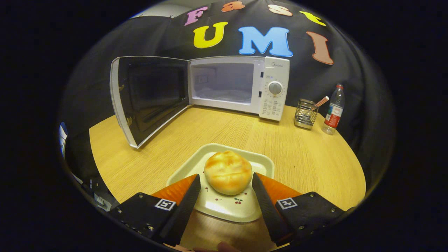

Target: Open the microwave, put the food inside, and close the microwave door.

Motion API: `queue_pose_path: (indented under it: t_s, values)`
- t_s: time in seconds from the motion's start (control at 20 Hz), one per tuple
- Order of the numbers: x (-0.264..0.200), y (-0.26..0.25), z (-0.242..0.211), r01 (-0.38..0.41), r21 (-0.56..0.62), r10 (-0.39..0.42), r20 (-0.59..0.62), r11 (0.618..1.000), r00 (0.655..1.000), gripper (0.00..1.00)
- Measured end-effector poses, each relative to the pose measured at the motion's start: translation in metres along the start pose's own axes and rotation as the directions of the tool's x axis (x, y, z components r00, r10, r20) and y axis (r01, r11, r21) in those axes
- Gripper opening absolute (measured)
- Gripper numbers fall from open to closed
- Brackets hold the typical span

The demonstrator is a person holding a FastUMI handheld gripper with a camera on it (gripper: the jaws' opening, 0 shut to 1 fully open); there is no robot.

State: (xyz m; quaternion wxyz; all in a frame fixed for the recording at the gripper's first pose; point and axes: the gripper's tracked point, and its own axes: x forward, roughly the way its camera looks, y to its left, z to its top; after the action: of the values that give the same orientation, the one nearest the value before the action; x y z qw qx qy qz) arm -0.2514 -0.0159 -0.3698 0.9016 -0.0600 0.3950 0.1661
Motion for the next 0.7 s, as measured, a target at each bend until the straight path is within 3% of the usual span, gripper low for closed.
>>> queue_pose_path:
  t_s: [0.2,0.25,0.3,0.35,0.6,0.7]
  values:
    - [0.008,-0.004,0.002,-0.004,0.039,0.005,-0.022,0.999,1.0,0.9]
    - [0.01,-0.005,0.003,-0.008,0.056,0.009,-0.016,0.998,1.0,0.8]
    - [0.01,-0.006,0.004,-0.011,0.072,0.012,-0.014,0.997,1.0,0.8]
    - [0.009,-0.005,0.005,-0.016,0.082,0.017,-0.011,0.997,1.0,0.72]
    - [0.006,0.009,0.021,-0.091,0.163,0.084,0.045,0.982,0.995,0.72]
    - [0.01,0.004,0.028,-0.075,0.167,0.065,0.062,0.983,0.996,0.72]
